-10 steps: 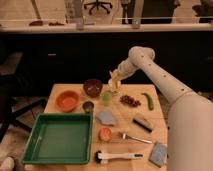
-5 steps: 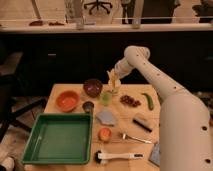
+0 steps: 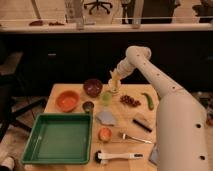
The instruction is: Place banana in paper cup
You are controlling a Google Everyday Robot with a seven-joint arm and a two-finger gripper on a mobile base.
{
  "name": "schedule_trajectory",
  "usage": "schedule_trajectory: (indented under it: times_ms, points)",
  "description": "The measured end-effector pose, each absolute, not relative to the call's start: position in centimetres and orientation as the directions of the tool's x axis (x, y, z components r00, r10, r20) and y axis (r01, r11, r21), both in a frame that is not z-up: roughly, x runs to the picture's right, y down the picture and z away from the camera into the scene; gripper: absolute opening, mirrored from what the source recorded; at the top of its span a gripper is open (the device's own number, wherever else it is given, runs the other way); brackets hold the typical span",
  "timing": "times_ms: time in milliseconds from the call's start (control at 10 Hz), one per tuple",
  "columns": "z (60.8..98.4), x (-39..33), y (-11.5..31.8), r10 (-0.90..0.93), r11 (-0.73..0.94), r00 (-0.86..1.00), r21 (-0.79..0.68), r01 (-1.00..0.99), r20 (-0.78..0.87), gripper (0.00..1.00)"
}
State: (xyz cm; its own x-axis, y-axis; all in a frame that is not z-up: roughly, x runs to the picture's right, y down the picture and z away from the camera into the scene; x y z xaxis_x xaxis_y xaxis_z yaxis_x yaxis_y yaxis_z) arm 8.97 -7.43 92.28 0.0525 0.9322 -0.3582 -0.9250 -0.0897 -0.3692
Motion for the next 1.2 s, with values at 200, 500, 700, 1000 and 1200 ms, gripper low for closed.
schedule_trajectory:
  times_ms: [200, 500, 700, 1000, 1200]
  points:
    - [92.60, 9.34, -7.61, 0.931, -0.096, 0.044, -0.359, -0.928, -0.362, 0.00]
    - [92.67, 9.25, -7.71, 0.931, -0.096, 0.045, -0.360, -0.928, -0.363, 0.04]
    - [92.74, 9.39, -7.61, 0.930, -0.097, 0.044, -0.358, -0.929, -0.364, 0.26]
    - [92.76, 9.26, -7.61, 0.930, -0.095, 0.045, -0.359, -0.928, -0.364, 0.56]
    - [92.76, 9.31, -7.62, 0.931, -0.096, 0.045, -0.359, -0.928, -0.363, 0.74]
